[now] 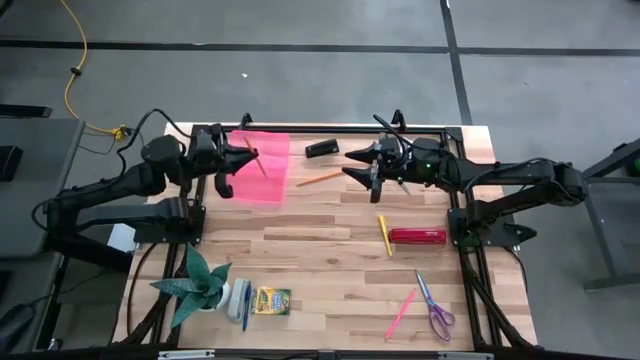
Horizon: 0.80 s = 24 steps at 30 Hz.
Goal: Pack school essentials
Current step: Put the right orange pencil into the pink supply box
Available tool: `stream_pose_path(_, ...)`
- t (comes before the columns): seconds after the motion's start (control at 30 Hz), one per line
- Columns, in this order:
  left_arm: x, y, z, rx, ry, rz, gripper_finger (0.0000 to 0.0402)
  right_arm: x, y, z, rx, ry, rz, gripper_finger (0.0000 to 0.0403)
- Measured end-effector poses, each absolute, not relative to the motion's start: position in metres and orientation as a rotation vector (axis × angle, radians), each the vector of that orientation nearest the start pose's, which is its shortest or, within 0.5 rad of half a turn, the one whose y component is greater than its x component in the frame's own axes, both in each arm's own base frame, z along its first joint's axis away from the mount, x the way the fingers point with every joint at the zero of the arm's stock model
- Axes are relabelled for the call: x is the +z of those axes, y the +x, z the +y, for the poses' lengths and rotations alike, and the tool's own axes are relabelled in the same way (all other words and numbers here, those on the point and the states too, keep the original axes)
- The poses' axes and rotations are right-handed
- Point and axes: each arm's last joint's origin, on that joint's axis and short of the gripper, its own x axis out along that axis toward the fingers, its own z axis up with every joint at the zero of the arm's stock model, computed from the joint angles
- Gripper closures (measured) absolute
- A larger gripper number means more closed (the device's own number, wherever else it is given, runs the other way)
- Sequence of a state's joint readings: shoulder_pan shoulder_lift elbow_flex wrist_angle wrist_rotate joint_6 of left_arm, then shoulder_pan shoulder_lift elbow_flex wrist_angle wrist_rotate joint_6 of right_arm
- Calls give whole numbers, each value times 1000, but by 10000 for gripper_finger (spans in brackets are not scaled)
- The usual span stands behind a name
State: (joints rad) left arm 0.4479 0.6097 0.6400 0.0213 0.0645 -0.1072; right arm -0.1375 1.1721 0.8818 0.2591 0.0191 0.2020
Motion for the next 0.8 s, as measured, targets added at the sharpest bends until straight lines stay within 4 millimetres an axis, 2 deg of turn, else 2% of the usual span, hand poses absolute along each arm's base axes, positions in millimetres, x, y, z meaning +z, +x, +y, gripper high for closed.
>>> stream_pose_path(0.13,334,135,70,481,-58,5,401,331,263,-37,-159,205,15,192)
stream_pose_path(0.23,338,142,89,584,-28,188,401,331,263,-37,-159,203,16,192)
stream_pose_path(0.37,333,151,126,673,-44,518,401,331,264,-37,-160,205,17,192)
stream_pose_path(0.47,317,157,158,704,-73,784,401,329,264,-37,-161,205,32,192)
stream_pose_path(0.6,284,167,198,720,-91,1079,401,327,263,-37,-163,207,55,192)
stream_pose_path(0.7,258,176,217,688,-53,1242,401,327,263,-37,-164,207,60,192)
stream_pose_path(0.8,237,185,227,614,-8,1330,401,326,263,-37,-165,208,62,192)
